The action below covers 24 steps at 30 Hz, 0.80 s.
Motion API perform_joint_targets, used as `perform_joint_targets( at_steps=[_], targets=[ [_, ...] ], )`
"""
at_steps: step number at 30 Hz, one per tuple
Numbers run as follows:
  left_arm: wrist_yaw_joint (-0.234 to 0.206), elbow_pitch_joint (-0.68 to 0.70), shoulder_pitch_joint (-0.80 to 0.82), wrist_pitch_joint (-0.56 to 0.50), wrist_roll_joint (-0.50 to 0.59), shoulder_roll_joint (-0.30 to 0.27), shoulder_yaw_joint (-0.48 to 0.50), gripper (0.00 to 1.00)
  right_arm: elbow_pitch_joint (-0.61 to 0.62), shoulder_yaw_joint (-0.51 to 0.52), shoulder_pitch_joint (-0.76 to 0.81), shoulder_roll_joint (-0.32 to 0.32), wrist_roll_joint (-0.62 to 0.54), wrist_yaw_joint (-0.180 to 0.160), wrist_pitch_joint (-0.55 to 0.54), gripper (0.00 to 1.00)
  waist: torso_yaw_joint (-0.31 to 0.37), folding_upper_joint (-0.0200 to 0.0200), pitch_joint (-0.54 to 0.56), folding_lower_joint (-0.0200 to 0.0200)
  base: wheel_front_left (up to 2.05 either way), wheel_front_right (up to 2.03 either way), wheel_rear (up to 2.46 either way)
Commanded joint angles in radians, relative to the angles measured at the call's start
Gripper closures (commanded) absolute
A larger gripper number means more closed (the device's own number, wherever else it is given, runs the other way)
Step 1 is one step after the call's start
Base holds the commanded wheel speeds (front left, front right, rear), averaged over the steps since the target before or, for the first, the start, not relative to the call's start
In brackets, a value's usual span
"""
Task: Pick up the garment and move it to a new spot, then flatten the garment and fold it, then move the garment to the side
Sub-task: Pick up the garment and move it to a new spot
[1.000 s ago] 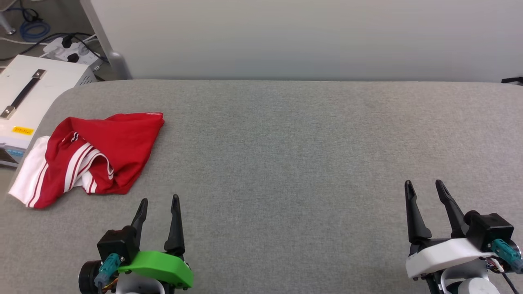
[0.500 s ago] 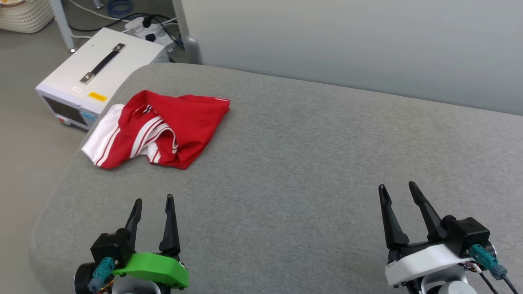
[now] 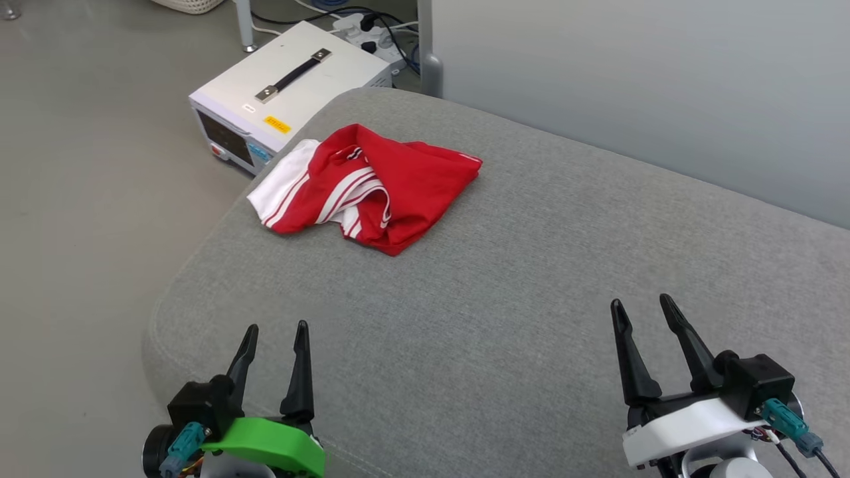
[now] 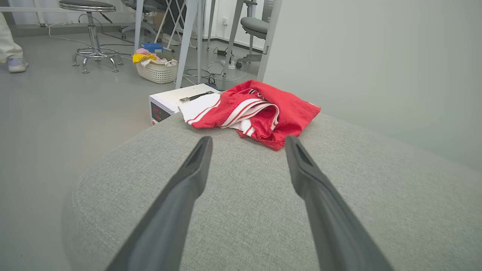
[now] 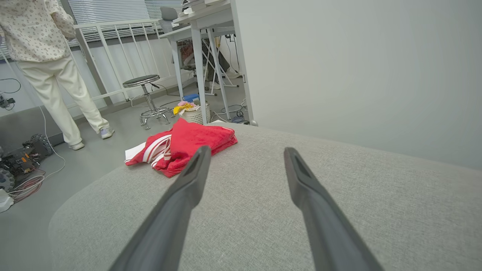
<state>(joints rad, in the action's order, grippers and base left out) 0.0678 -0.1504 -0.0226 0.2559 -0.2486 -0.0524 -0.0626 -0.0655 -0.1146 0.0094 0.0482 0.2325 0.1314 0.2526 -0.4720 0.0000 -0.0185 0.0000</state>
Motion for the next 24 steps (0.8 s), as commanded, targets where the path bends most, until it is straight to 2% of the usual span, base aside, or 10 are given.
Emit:
perform_joint_targets(
  at_steps=[1, 7, 15, 20, 24],
  targets=[
    [0.009, 0.007, -0.013, 0.006, -0.001, 0.002, 0.000, 0.00, -0.001, 0.000, 0.012, 0.002, 0.001, -0.001, 0.009, 0.00, -0.036, 0.0000, 0.009, 0.0000, 0.00, 0.00, 0.00],
    [0.011, 0.018, -0.017, 0.006, 0.008, 0.002, 0.002, 0.00, -0.009, -0.008, 0.016, 0.002, 0.000, -0.001, 0.009, 0.00, -0.042, 0.0000, 0.011, 0.0000, 0.00, 0.00, 0.00],
    [0.008, 0.024, -0.017, 0.006, 0.007, 0.002, 0.008, 0.00, -0.011, -0.016, 0.012, 0.002, -0.007, -0.001, 0.009, 0.00, -0.017, 0.0000, -0.004, 0.0000, 0.00, 0.00, 0.00],
    [0.016, 0.010, 0.019, 0.006, 0.003, 0.002, 0.014, 0.00, 0.001, -0.015, -0.007, 0.002, -0.032, -0.001, 0.009, 0.00, 0.014, 0.0000, -0.059, 0.0000, 0.00, 0.00, 0.00],
    [0.035, -0.052, 0.097, 0.006, 0.018, -0.002, 0.012, 0.00, 0.015, -0.014, -0.035, 0.002, -0.063, -0.001, 0.009, 0.00, 0.055, 0.0000, -0.131, 0.0000, 0.00, 0.00, 0.00]
  ],
)
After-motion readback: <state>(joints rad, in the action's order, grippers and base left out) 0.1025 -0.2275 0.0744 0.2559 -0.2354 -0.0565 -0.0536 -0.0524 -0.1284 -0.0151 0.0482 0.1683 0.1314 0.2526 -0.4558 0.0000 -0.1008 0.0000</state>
